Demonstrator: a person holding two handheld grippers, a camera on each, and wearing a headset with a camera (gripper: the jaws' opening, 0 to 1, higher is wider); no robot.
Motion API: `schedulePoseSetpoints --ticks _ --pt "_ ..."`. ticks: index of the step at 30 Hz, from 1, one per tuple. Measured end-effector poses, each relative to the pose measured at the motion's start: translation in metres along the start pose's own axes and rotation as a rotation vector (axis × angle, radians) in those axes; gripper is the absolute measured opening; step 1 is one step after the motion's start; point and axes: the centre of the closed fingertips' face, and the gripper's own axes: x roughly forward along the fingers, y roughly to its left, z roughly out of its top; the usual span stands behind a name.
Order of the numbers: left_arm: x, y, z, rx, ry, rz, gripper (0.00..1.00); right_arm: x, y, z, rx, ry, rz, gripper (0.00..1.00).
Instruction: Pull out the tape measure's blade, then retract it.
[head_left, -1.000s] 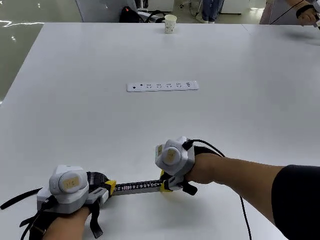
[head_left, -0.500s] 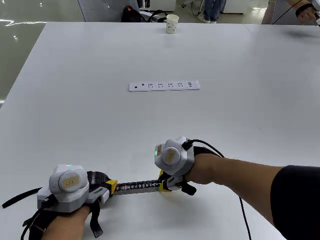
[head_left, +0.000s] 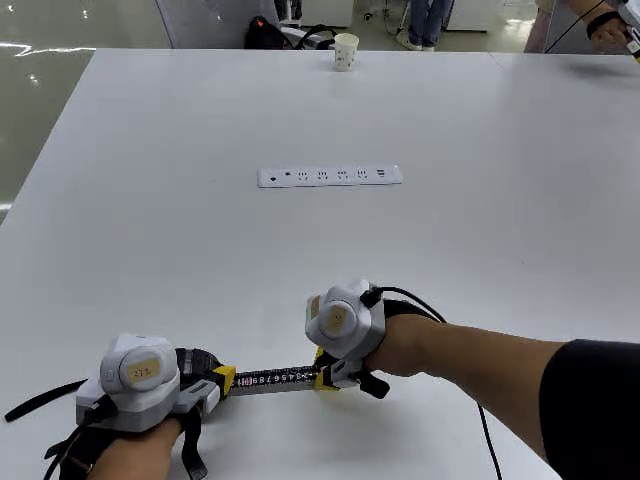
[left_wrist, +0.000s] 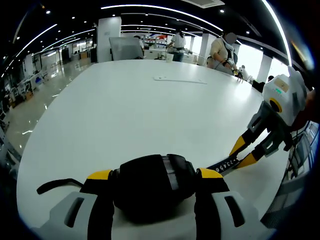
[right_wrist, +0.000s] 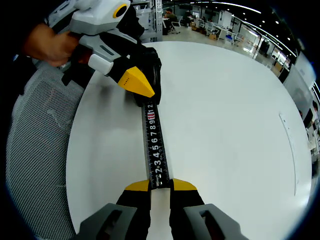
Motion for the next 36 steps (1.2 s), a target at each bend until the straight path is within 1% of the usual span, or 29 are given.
schedulePoseSetpoints --ticks 36 --pt "-0.001 0.000 -0.001 -0.003 0.005 0.000 0.61 0.006 0.001 0.013 -0.010 -0.025 0.012 0.10"
